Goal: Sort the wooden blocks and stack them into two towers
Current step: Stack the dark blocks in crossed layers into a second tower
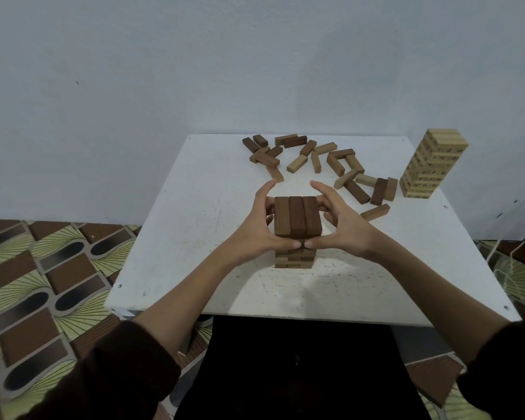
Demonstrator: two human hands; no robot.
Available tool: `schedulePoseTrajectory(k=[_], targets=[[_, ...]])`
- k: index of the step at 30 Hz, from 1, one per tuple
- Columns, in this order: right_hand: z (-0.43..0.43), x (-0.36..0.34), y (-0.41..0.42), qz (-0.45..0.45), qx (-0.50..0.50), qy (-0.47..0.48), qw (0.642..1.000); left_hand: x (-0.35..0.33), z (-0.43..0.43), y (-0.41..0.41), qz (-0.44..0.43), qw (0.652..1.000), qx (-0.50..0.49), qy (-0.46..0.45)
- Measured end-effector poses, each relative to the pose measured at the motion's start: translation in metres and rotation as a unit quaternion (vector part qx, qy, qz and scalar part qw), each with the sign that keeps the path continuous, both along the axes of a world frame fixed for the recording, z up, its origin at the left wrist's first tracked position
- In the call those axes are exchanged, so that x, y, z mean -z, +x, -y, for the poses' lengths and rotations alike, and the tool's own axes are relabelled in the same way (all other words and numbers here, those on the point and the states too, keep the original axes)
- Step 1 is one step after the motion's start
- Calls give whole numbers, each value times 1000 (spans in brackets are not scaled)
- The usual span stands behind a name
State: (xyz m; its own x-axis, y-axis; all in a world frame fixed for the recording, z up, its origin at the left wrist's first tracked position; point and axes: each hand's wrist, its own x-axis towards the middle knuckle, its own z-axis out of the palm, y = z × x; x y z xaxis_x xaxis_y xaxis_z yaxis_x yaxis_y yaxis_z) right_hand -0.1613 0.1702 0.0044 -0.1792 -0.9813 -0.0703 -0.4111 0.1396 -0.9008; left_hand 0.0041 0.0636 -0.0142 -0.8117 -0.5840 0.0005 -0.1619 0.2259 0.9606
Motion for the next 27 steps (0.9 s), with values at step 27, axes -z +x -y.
schedulePoseTrajectory(k=[27], targets=[[1,-6,1,-9,-1,-11,1000,-11,-3,2,-28,1000,3,10]])
